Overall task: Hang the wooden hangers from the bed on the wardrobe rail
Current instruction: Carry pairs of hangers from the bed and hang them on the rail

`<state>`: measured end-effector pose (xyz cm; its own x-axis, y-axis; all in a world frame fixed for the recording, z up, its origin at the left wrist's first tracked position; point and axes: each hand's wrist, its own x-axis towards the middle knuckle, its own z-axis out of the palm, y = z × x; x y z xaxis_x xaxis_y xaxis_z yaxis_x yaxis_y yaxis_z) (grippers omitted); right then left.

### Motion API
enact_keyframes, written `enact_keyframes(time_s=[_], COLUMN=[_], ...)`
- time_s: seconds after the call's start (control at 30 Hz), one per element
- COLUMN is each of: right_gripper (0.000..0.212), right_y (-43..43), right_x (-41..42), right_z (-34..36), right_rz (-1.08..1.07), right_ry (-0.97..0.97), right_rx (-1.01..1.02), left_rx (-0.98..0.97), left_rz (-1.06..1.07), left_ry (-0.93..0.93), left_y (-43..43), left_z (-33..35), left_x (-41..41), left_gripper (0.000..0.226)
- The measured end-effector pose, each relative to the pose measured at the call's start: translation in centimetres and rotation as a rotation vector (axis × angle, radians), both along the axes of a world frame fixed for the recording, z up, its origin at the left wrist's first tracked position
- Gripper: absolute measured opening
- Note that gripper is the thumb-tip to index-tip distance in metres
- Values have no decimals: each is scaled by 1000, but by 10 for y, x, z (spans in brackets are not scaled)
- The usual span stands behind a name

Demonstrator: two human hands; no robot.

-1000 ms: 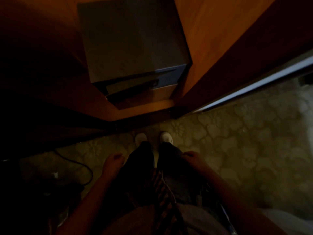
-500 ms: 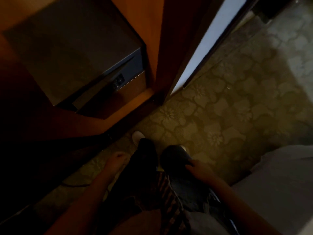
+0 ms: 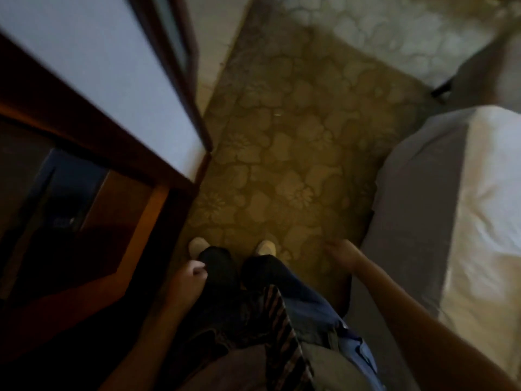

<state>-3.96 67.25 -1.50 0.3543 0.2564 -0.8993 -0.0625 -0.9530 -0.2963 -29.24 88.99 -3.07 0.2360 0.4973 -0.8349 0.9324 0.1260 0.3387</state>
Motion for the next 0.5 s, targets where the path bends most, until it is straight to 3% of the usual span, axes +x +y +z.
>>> enact_keyframes(time_s=[0.23, 0.4, 0.5], right_gripper=[34, 23, 20], right_y=[-60, -87, -92], right_x=[43, 24, 8], right_z=[5, -2, -8], right_rz=[-566, -939, -1050], right_ry=[-61, 25, 50], right_rx=[24, -22, -64], left_rx=[-22, -81, -109], left_rz=[-175, -390, -532], left_ry=[-44, -22, 9], left_y=[4, 8, 14], left_z=[1, -8, -20], left_x=[113, 197, 264], left_gripper=[24, 12, 15])
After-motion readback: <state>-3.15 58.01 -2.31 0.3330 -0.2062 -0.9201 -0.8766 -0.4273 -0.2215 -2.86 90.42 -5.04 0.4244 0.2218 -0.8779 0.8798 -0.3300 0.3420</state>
